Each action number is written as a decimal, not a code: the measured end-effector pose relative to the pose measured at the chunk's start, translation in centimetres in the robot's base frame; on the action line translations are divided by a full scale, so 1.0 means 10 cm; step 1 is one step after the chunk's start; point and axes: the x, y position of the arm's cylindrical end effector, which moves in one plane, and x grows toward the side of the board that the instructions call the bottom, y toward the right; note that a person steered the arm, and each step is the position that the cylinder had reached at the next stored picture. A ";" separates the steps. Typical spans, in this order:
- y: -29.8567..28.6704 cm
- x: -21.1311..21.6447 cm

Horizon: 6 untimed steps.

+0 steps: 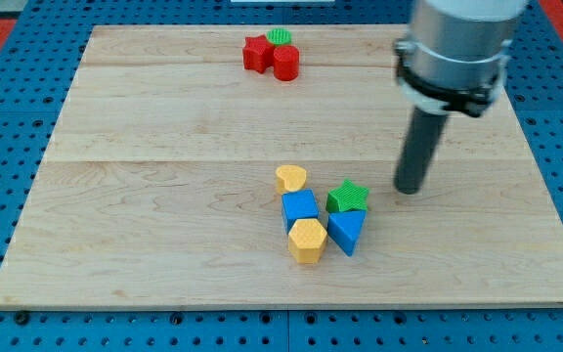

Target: Point your arm at green circle

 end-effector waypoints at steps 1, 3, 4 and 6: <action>0.23 0.42; 0.64 -0.23; 0.79 -1.06; 0.22 -2.66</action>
